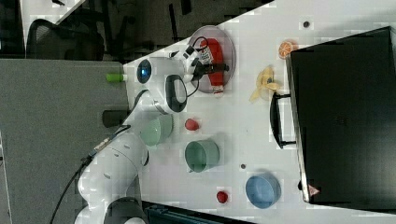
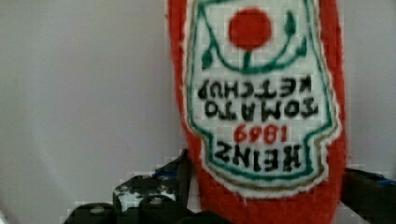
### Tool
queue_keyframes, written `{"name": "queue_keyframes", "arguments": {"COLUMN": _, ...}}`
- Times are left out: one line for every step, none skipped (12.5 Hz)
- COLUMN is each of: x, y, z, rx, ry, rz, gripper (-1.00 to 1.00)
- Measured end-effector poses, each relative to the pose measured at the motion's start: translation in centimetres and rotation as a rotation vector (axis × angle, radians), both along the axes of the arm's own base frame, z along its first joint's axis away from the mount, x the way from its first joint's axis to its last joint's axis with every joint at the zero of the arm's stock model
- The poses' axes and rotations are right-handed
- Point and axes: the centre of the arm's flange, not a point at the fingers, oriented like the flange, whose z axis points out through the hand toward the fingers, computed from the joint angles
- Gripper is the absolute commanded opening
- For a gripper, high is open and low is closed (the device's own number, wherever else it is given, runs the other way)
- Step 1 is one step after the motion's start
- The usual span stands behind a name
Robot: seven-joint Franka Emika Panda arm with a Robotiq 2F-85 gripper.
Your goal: Pick ketchup from plate and place it on table.
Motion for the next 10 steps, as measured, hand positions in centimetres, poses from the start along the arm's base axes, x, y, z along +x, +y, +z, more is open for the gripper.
{"name": "queue_keyframes", "arguments": {"x": 0.1, "y": 0.1, "z": 0.2, "rx": -0.005, "ry": -0.004, "rz": 0.009, "gripper": 0.68}}
{"name": "queue_keyframes", "arguments": {"x": 0.1, "y": 0.2, "z": 0.4, "rx": -0.01, "ry": -0.008, "rz": 0.019, "gripper": 0.42}}
{"name": "queue_keyframes", "arguments": {"x": 0.4, "y": 0.1, "z": 0.8, "rx": -0.011, "ry": -0.016, "rz": 0.017, "gripper": 0.24}}
{"name": "queue_keyframes", "arguments": {"x": 0.7, "y": -0.3, "z": 1.2, "rx": -0.01, "ry": -0.023, "rz": 0.01, "gripper": 0.24}}
{"name": "queue_keyframes", "arguments": {"x": 0.9, "y": -0.5, "z": 1.4, "rx": -0.006, "ry": -0.03, "rz": 0.005, "gripper": 0.24}}
{"name": "queue_keyframes", "arguments": {"x": 1.0, "y": -0.7, "z": 1.4, "rx": -0.01, "ry": -0.034, "rz": 0.006, "gripper": 0.24}}
{"name": "queue_keyframes", "arguments": {"x": 1.2, "y": -0.9, "z": 1.4, "rx": -0.014, "ry": -0.042, "rz": 0.004, "gripper": 0.24}}
{"name": "queue_keyframes", "arguments": {"x": 1.3, "y": -1.0, "z": 1.5, "rx": -0.018, "ry": -0.053, "rz": 0.004, "gripper": 0.24}}
{"name": "queue_keyframes", "arguments": {"x": 1.4, "y": -1.0, "z": 1.7, "rx": -0.016, "ry": -0.059, "rz": 0.002, "gripper": 0.24}}
{"name": "queue_keyframes", "arguments": {"x": 1.6, "y": -0.9, "z": 2.0, "rx": -0.014, "ry": -0.059, "rz": -0.002, "gripper": 0.24}}
